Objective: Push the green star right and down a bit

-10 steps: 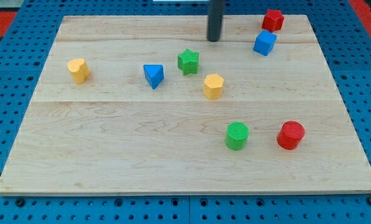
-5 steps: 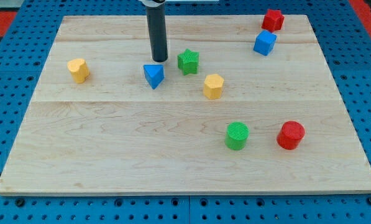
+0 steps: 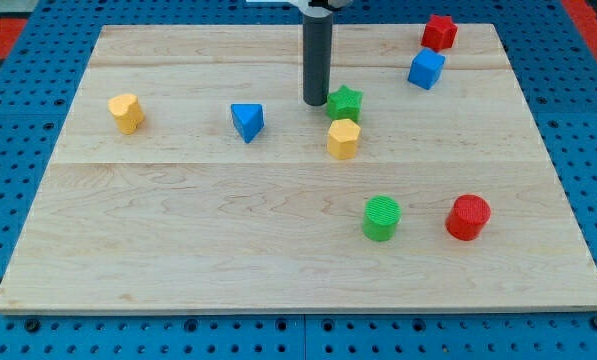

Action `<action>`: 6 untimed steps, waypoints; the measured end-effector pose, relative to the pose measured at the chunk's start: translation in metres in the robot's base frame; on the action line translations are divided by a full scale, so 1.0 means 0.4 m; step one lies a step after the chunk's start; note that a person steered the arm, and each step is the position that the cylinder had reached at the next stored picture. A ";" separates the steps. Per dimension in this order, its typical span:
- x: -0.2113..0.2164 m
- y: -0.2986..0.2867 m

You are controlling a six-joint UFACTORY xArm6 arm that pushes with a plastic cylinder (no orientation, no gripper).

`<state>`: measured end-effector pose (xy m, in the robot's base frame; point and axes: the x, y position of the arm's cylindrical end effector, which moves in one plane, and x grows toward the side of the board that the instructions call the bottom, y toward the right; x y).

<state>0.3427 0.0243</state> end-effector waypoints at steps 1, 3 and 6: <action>0.026 0.018; 0.068 0.083; 0.142 0.119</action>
